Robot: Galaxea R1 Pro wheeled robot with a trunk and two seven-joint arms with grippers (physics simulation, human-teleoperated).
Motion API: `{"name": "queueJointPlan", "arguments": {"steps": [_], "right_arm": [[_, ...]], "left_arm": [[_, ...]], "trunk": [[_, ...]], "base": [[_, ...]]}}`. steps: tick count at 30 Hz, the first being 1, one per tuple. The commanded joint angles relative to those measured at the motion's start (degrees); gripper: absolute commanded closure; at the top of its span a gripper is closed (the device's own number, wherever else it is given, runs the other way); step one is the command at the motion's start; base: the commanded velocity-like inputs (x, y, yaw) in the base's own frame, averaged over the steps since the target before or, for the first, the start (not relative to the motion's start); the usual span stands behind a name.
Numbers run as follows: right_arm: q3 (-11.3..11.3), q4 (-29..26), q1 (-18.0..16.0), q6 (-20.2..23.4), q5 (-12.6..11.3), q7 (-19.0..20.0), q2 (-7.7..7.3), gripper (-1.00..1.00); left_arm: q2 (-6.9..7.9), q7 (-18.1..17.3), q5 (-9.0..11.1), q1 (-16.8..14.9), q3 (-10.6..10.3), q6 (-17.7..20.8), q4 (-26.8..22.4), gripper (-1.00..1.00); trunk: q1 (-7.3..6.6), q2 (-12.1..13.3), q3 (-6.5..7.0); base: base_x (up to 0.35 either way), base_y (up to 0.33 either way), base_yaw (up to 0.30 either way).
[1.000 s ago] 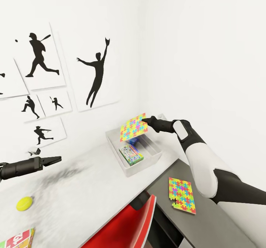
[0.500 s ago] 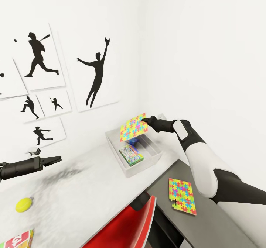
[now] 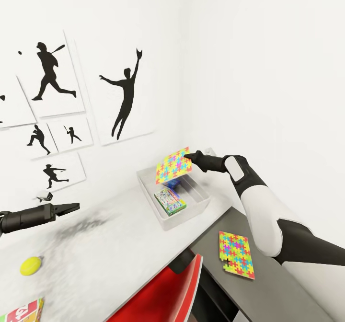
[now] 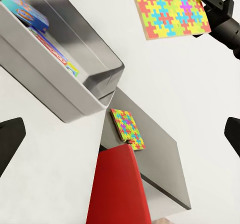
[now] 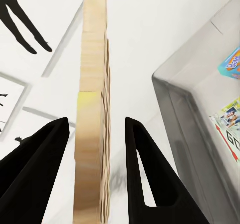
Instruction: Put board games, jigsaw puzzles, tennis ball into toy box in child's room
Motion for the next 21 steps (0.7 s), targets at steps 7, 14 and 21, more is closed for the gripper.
{"name": "queueJointPlan", "arguments": {"steps": [7,14,21], "right_arm": [[-0.6,0.5,-0.1,0.3,0.1,0.1,-0.10,1.00],[-0.7,0.7,-0.1,-0.5,0.1,0.1,-0.67,1.00],[-0.7,0.7,-0.1,-3.3,0.0,0.1,-0.69,1.00]], "left_arm": [[0.02,-0.2,0.0,0.0,0.0,0.5,0.0,-1.00],[0.09,-0.2,0.0,0.0,0.1,0.4,0.0,-1.00],[0.10,-0.2,0.1,0.0,0.2,0.4,0.0,-1.00]], "trunk": [[0.04,-0.1,-0.53],[0.04,-0.1,-1.17],[0.04,-0.1,-1.83]], "base": [[0.000,0.000,0.000],[0.000,0.000,0.000],[0.000,0.000,0.000]]}}
